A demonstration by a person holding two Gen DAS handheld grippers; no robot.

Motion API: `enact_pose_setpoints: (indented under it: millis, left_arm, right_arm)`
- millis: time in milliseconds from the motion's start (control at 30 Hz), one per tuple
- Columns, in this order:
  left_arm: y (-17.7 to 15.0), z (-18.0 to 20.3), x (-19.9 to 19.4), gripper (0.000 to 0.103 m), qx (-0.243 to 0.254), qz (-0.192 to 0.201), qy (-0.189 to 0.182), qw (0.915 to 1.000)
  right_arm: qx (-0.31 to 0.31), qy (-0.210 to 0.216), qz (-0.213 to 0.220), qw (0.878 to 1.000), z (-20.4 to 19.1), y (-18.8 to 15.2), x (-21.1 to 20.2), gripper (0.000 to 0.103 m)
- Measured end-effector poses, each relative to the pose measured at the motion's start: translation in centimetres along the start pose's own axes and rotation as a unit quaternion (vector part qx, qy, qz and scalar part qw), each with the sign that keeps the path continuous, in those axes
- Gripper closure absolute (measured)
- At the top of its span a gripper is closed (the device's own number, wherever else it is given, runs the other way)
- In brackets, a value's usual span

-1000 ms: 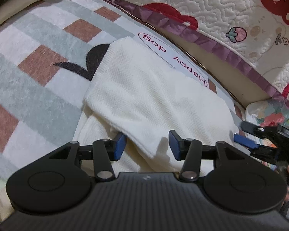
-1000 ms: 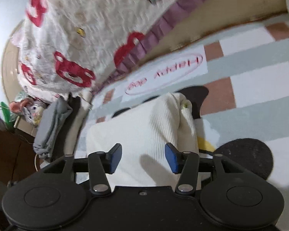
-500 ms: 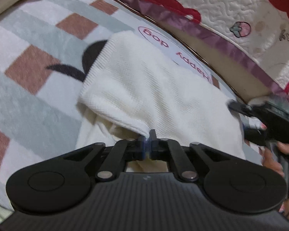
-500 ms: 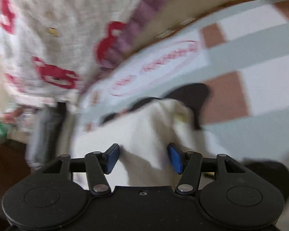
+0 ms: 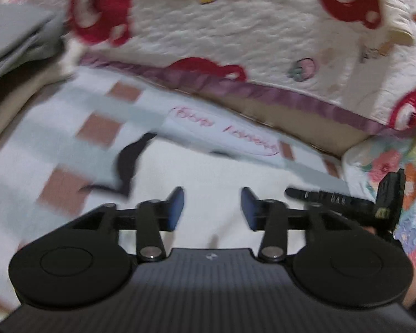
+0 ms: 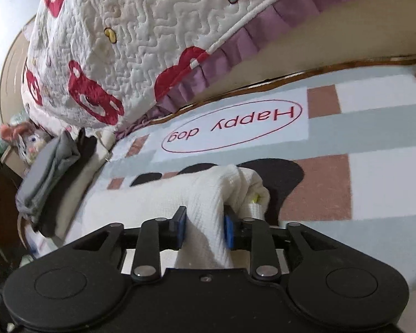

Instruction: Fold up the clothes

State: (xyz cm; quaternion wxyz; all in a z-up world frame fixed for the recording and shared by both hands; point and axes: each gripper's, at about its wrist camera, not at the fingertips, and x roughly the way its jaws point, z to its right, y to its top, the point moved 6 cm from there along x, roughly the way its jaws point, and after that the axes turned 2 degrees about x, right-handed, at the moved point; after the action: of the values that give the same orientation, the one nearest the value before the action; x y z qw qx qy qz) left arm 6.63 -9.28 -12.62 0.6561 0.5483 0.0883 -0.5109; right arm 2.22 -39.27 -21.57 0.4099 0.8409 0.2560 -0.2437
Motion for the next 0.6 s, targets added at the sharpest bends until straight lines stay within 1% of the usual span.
enact_pose_setpoints:
  millis: [33, 67, 133, 167, 200, 267, 333, 400, 433, 533, 600]
  left_arm:
    - [-0.3, -0.2, 1.7, 0.062, -0.006, -0.015, -0.008, 0.9998]
    - [-1.3, -0.9, 3.6, 0.063, -0.027, -0.043, -0.006, 0.9987]
    - [-3.8, -1.7, 6.2, 0.063, -0.033, -0.087, 0.003, 0.9956]
    - [-5.1, -1.7, 6.9, 0.063, -0.017, -0.103, 0.009, 0.9945]
    - [-5.8, -1.5, 6.9, 0.063, -0.006, -0.097, 0.012, 0.9952]
    - [-6.0, -1.3, 6.5, 0.063, -0.004, -0.092, 0.014, 0.9956]
    - [-5.8, -1.2, 6.4, 0.062, -0.01, -0.101, 0.014, 0.9948]
    - [-5.9, -1.2, 6.2, 0.062, -0.005, -0.107, 0.014, 0.9941]
    - [-6.0, -1.0, 6.0, 0.062, 0.001, -0.11, 0.016, 0.9938]
    - [-6.2, -0.5, 5.5, 0.062, 0.017, -0.118, 0.018, 0.9927]
    - [-6.0, 0.2, 4.7, 0.059, 0.031, -0.115, 0.007, 0.9928]
  right_arm:
    - [-0.004, -0.007, 0.0, 1.0, 0.0, -0.2, -0.4, 0.061]
    - [-0.001, -0.01, -0.001, 1.0, 0.1, -0.6, -1.3, 0.058]
    - [0.004, -0.015, -0.004, 1.0, 0.4, -1.5, -3.2, 0.054]
    - [0.003, -0.012, -0.008, 1.0, 0.3, -2.2, -4.4, 0.054]
    - [0.001, -0.01, -0.012, 1.0, 0.2, -3.0, -5.7, 0.054]
    - [-0.003, -0.006, -0.022, 1.0, 0.0, -4.5, -8.1, 0.05]
    - [-0.026, -0.003, -0.044, 0.999, -0.4, -6.5, -9.5, 0.049]
    - [-0.049, -0.002, -0.065, 0.997, -0.8, -8.4, -10.8, 0.041]
    - [-0.063, -0.006, -0.073, 0.995, -0.8, -9.2, -10.8, 0.034]
    - [-0.096, -0.005, -0.087, 0.992, -0.8, -10.6, -9.5, 0.034]
    - [-0.127, 0.017, -0.09, 0.988, -1.5, -11.0, -8.8, 0.063]
